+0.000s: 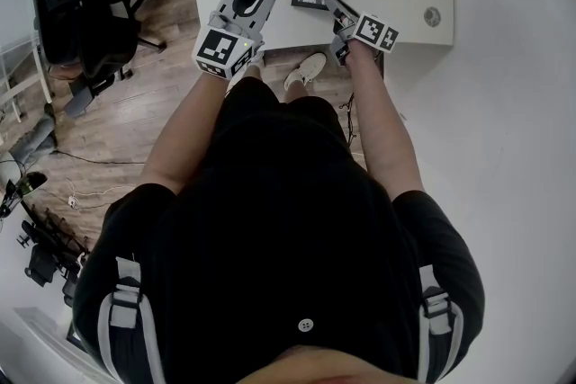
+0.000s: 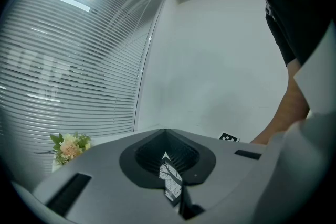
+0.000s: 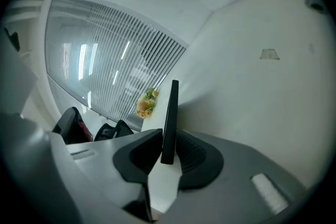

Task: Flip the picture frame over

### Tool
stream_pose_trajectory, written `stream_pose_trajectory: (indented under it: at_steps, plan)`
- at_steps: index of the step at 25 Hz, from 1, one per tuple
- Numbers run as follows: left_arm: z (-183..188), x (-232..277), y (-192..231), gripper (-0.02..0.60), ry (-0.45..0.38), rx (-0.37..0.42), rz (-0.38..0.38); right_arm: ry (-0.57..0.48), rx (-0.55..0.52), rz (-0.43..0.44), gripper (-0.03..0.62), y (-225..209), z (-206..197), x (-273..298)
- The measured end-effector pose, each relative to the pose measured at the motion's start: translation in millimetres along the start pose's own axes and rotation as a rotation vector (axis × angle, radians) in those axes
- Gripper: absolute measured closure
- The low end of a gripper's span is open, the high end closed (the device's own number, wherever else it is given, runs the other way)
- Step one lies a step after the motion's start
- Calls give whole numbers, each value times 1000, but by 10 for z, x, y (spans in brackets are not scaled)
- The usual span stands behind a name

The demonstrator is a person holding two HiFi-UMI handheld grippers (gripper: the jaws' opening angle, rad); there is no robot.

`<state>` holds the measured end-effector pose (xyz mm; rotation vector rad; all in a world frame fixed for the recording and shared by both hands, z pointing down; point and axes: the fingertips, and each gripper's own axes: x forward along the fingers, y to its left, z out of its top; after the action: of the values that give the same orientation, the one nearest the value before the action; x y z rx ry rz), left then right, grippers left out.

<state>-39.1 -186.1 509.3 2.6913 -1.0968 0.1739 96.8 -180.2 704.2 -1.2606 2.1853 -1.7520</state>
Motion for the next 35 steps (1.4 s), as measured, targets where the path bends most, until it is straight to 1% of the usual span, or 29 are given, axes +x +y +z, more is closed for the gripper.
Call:
stream_pose_trajectory:
  at_steps: [7, 9, 10, 11, 14, 15, 19, 23, 26, 29, 35]
  plan:
    - [2, -88, 14, 577, -1, 2, 3, 63, -236, -165, 497, -103, -52, -11]
    - [0, -112, 15, 577, -1, 3, 4, 83, -310, -213, 479, -128, -66, -19]
    - [-3, -124, 18, 577, -2, 4, 3, 95, -347, -237, 459, -148, -80, -15]
    - [-5, -136, 25, 577, -2, 4, 3, 105, -383, -255, 436, -160, -92, -5]
    - [33, -155, 33, 577, -6, 4, 2, 124, -464, -279, 425, -101, -84, 12]
    - [57, -155, 29, 577, -9, 4, 2, 124, -474, -277, 414, -60, -70, 10]
    - [70, -187, 8, 577, -7, 12, -3, 100, -493, -229, 413, 172, -41, -23]
    - [109, -223, -28, 577, 9, 30, -9, 86, -574, -167, 413, 518, -12, -121]
    - [185, -241, -78, 577, 8, 38, -24, 48, -639, -119, 414, 833, 60, -243]
    - [293, -244, -147, 577, 4, 48, -49, -22, -706, -74, 438, 1199, 178, -403]
    - [546, -203, -323, 577, 0, 79, -109, -171, -852, 8, 524, 1946, 423, -785]
